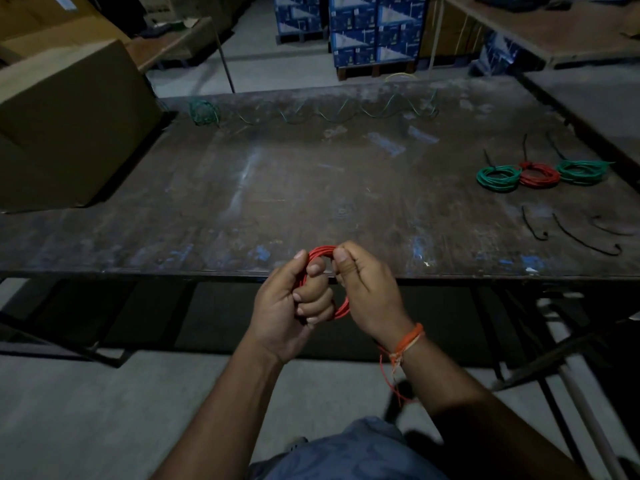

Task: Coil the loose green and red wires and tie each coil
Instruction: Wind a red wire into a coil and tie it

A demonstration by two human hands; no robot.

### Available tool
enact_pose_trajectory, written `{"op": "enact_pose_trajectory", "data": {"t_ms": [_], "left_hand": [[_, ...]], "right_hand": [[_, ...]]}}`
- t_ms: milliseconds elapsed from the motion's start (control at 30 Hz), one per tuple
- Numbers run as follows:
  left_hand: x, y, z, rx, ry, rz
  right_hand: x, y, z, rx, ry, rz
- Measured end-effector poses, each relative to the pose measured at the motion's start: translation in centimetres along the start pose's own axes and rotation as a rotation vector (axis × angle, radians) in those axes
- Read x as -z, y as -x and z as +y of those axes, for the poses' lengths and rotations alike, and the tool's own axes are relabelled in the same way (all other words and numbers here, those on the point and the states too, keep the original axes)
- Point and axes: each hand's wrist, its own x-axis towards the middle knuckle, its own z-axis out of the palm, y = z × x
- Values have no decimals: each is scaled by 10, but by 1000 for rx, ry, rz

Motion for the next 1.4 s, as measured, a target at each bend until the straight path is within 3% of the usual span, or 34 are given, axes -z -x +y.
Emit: {"op": "enact_pose_trajectory", "data": {"t_ms": [200,433,600,767,900,1067,1267,1400], "left_hand": [[21,-5,22,16,23,81],[51,-19,82,-59,102,202],[82,-18,123,-142,169,250],[99,-10,145,-192,163,260],[106,-3,149,-225,130,253],[118,9,161,-321,132,317],[145,23,183,-453,227,404],[146,23,182,-487,143,475]], "right_hand": [[-27,-13,5,-86,-51,-40],[-44,-30,-4,-198,-45,-228],[-53,-28,3,-100,198,-211],[-62,-30,-10,12,267,-154],[-83,-31,-34,106,343,-229],[-106,-26,-53,165,507,-320],[-117,-25,-50,115,537,-145],[-120,-27,-54,175,559,-221]]}}
